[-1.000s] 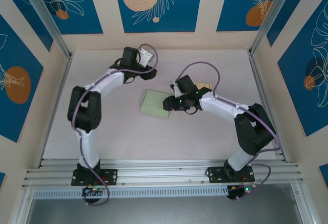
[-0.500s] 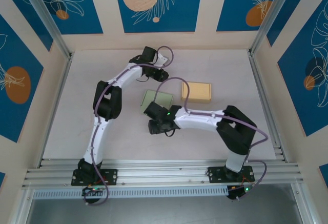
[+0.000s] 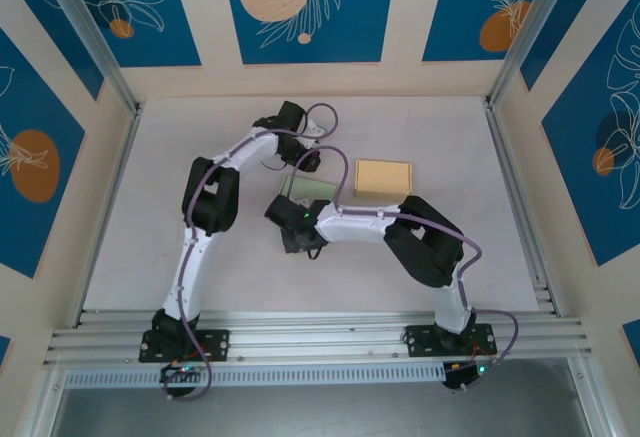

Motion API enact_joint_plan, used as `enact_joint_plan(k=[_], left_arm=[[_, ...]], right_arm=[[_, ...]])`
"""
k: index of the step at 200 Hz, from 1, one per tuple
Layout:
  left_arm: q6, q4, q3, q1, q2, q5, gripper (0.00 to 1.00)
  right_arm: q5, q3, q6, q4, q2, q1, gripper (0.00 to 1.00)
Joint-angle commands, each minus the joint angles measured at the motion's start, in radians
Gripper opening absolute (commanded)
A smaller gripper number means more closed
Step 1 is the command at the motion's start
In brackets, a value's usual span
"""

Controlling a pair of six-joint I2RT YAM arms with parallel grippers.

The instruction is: Fold the paper box

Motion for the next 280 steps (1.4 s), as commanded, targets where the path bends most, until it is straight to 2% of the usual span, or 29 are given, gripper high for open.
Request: enact_joint_plan(k=[1, 91, 129, 154, 193, 235, 280], left_arm=[[0.023, -0.046, -0.040, 0.006, 0.007, 0.054, 0.01], [0.039, -0.062, -0.122, 0.005, -0.012, 0.103, 0.00], [0.031, -0.004, -0.242, -0.002, -0.047, 0.138, 0.00], [0.015, 0.030, -0.323, -0.015, -0.066, 0.167, 0.00], [-0.041, 0.080, -0.442, -0.021, -0.112, 0.135, 0.00], [-0.144, 0.047, -0.466, -0.021, -0.146, 0.118, 0.00], [-0.204, 0.079, -0.483, -0.018, -0.158, 0.031, 0.00]], right_arm=[[0.049, 0.001, 0.041, -0.036, 0.060, -0.031, 0.45], [0.063, 0.008, 0.020, 0.027, 0.107, -0.128, 0.45], [0.062, 0.007, -0.026, 0.130, 0.121, -0.157, 0.45], [0.081, 0.034, -0.043, 0.130, 0.145, -0.176, 0.45], [0.164, 0.057, -0.011, 0.049, 0.167, -0.202, 0.45], [0.131, 0.097, -0.040, 0.057, 0.184, -0.222, 0.45], [0.039, -0.050, -0.072, 0.061, 0.066, -0.175, 0.45]])
